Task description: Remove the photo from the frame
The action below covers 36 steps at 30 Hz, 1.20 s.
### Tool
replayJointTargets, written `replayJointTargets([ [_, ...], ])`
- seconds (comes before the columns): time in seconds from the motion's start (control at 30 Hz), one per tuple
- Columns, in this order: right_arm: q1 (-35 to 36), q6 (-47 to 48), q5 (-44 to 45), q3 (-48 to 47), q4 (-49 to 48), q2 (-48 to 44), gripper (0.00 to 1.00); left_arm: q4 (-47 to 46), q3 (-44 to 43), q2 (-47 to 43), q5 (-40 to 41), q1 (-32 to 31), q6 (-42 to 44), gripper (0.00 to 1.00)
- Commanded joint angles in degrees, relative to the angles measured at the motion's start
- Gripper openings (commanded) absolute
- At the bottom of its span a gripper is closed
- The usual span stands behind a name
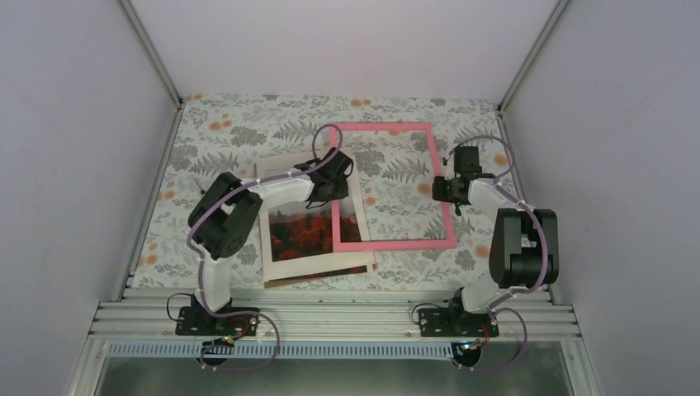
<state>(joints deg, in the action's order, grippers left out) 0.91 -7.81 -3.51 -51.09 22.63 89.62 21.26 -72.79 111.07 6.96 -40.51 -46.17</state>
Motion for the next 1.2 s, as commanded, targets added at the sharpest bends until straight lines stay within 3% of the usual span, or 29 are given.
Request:
replayJointTargets([
  [0.0,-6.27,-5.83,9.72,-3.51,-8.38,3.96,0.06,-4.74,-7.52,1.61,-8.67,-2.87,-3.71,0.08],
  [0.17,-9.84,-2.13,10.99,-5.97,-9.97,8.77,0.06,-4.33,-12.11,6.43,-10.32,-3.82,-4.23,0.10],
  [0.5,-11.03,4.92,18.88,-11.25,-12.38,16.01,0.06,-1.65,-16.66,10.53,-10.30,-3.98,-2.44,0.27],
  [0.87,-11.32,7.40,27.33,-15.79,-11.47,22.32,0.08,-3.49,-10.20,10.11,-11.96,-2.23,-1.65,0.44],
  [1.07,-11.28,8.19,26.64,-17.78,-10.64,23.85,0.19,-4.33,-7.81,8.31,-12.57,-1.87,-1.20,0.46],
  [1.1,-11.27,8.04,26.30,-17.79,-10.29,23.78,0.23,-4.44,-7.34,7.82,-12.58,-1.85,-1.20,0.46],
  [1.17,-11.25,7.58,25.86,-17.54,-9.88,23.27,0.40,-4.90,-6.35,6.58,-12.46,-1.85,-1.01,0.46],
])
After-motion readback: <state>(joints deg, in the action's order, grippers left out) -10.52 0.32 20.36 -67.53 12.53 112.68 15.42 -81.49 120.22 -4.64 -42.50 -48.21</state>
